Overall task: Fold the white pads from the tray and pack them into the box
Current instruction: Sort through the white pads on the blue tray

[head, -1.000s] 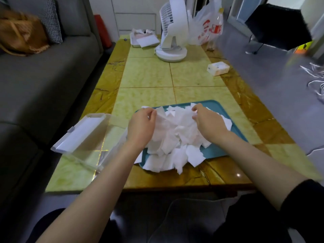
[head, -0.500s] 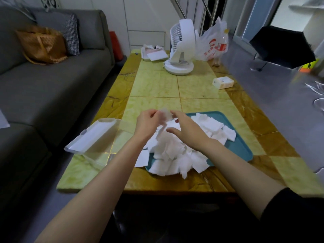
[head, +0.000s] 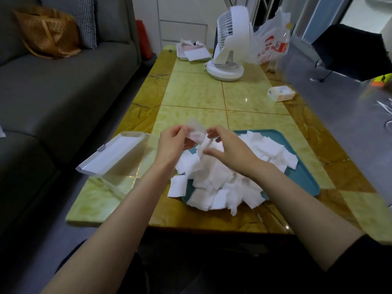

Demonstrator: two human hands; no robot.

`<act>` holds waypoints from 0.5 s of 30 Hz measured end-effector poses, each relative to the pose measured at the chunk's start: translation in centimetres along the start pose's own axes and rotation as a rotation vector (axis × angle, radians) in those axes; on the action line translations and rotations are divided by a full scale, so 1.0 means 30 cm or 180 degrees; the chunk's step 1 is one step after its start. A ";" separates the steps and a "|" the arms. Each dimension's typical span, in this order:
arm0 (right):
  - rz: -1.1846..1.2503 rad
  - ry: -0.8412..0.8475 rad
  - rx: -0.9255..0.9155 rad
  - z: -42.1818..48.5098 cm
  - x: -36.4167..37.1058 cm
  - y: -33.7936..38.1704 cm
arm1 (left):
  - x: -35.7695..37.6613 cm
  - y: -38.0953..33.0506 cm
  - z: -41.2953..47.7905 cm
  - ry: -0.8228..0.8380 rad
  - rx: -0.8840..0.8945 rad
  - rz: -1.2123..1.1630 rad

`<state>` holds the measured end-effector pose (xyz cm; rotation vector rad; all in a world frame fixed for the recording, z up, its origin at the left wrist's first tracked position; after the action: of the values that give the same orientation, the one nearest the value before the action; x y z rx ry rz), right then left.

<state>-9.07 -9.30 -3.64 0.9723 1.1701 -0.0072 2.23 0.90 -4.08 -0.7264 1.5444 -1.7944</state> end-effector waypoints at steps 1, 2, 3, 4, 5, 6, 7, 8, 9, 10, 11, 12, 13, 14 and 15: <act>-0.0299 0.0084 -0.0072 -0.005 0.008 -0.008 | -0.012 0.002 -0.001 -0.0025 0.0008 -0.0021; -0.0490 0.0097 -0.0105 -0.008 0.012 -0.018 | -0.023 0.005 -0.002 -0.0053 0.0002 -0.0033; -0.0587 0.0063 -0.0103 -0.009 0.013 -0.030 | -0.035 0.010 -0.004 -0.0085 -0.0012 -0.0050; -0.0638 0.0005 -0.0089 -0.012 0.011 -0.040 | -0.045 0.016 -0.008 -0.0112 -0.0033 -0.0091; -0.0684 -0.0063 -0.0069 -0.013 0.011 -0.047 | -0.055 0.025 -0.014 -0.0125 -0.0051 -0.0129; -0.0744 -0.0131 -0.0062 -0.013 0.010 -0.049 | -0.065 0.035 -0.023 -0.0123 -0.0065 -0.0157; -0.0819 -0.0172 -0.0074 -0.011 0.010 -0.047 | -0.076 0.049 -0.032 -0.0118 -0.0075 -0.0167; -0.0920 -0.0180 -0.0106 -0.008 0.012 -0.041 | -0.087 0.063 -0.040 -0.0126 -0.0089 -0.0178; -0.1047 -0.0142 -0.0139 -0.003 0.018 -0.035 | -0.099 0.077 -0.047 -0.0153 -0.0112 -0.0187; -0.1210 -0.0066 -0.0167 0.002 0.029 -0.029 | -0.108 0.086 -0.053 -0.0190 -0.0136 -0.0204; -0.1420 0.0024 -0.0203 0.011 0.043 -0.024 | -0.116 0.092 -0.052 -0.0227 -0.0152 -0.0216; -0.1654 0.0100 -0.0256 0.018 0.058 -0.017 | -0.121 0.094 -0.050 -0.0259 -0.0170 -0.0240; -0.1837 0.0133 -0.0299 0.025 0.070 -0.009 | -0.126 0.095 -0.047 -0.0275 -0.0184 -0.0245; -0.1904 0.0098 -0.0313 0.030 0.074 0.001 | -0.129 0.095 -0.043 -0.0265 -0.0196 -0.0236; -0.1856 0.0006 -0.0283 0.035 0.070 0.013 | -0.131 0.096 -0.040 -0.0229 -0.0199 -0.0199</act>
<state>-7.16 -8.77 -4.97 0.5269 1.4081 -0.4162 4.13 4.43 -7.09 -0.8687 1.5515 -1.7520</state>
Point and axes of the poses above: each hand's wrist, its own z-axis towards the middle knuckle, its own x-axis out of the palm, y = z × x, the point moved 4 cm from there along z, towards the middle knuckle, and after that the axes turned 11 degrees about x, right-handed, at the moved point
